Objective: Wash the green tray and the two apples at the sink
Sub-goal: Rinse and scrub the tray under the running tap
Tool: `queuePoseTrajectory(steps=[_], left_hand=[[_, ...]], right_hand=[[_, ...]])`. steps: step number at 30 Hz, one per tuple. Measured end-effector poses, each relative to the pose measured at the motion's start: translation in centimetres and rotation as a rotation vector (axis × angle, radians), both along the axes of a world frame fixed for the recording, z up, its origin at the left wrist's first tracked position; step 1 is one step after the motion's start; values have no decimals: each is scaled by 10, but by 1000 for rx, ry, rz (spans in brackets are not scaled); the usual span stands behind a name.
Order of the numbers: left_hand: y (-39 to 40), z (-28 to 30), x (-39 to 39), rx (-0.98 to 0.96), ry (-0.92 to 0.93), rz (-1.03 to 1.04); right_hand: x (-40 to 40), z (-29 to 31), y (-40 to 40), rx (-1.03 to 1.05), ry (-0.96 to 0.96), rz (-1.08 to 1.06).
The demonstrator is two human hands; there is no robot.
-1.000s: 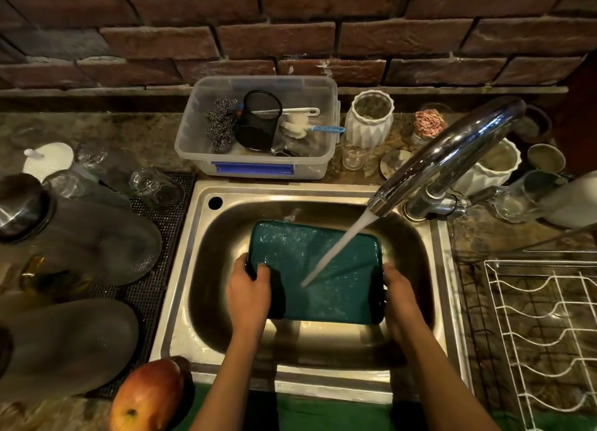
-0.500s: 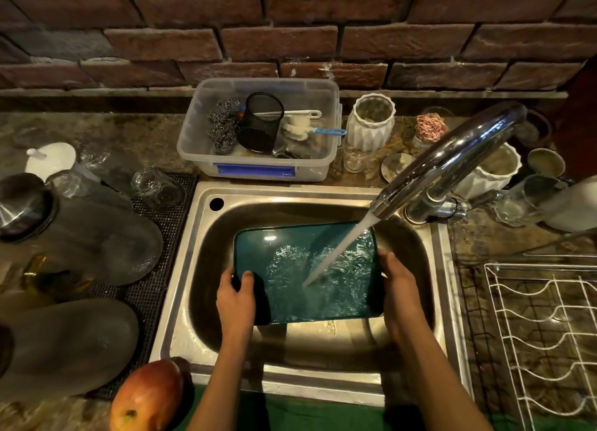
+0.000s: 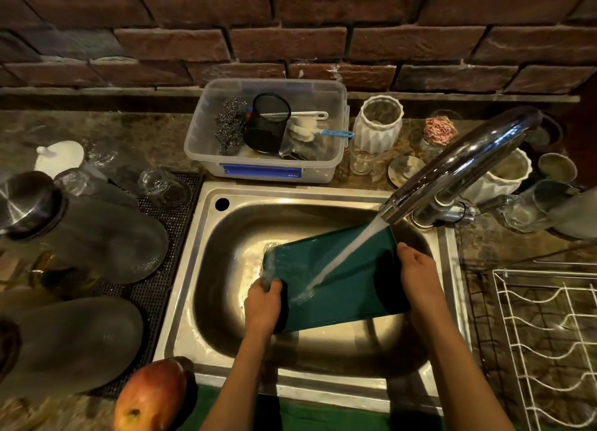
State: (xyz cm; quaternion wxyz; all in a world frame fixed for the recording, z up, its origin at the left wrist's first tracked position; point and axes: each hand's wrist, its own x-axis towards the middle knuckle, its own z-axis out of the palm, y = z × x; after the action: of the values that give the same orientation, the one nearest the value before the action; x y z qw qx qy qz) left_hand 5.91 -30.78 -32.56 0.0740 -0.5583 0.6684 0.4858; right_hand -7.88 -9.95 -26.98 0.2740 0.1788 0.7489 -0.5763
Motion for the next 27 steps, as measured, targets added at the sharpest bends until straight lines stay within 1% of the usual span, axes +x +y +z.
queuePoseTrajectory(steps=[3, 5, 8, 10, 14, 16, 18, 20, 24, 27], left_hand=[[-4, 11, -3, -80, -33, -71], [-5, 22, -5, -140, -13, -90], [-5, 39, -7, -286, 21, -125], [-5, 50, -7, -362, 87, -136], [-5, 67, -3, -482, 210, -171], [-4, 72, -1, -510, 243, -162], [-5, 73, 2, -511, 264, -132], [-8, 69, 7, -470, 285, -79], [-17, 51, 13, -294, 328, 74], [-20, 33, 15, -136, 289, 173]], right_hand=[[1, -17, 5, 66, -61, 32], [3, -30, 7, 89, -88, 43], [8, -44, 5, 78, -180, 46], [14, -50, 4, 33, -259, 22], [32, -57, 1, -181, -374, -67], [39, -57, -1, -249, -395, -107], [41, -56, -4, -282, -364, -143], [42, -52, -6, -294, -298, -172], [41, -35, -3, -276, -132, -178], [37, -16, -2, -233, 10, -155]])
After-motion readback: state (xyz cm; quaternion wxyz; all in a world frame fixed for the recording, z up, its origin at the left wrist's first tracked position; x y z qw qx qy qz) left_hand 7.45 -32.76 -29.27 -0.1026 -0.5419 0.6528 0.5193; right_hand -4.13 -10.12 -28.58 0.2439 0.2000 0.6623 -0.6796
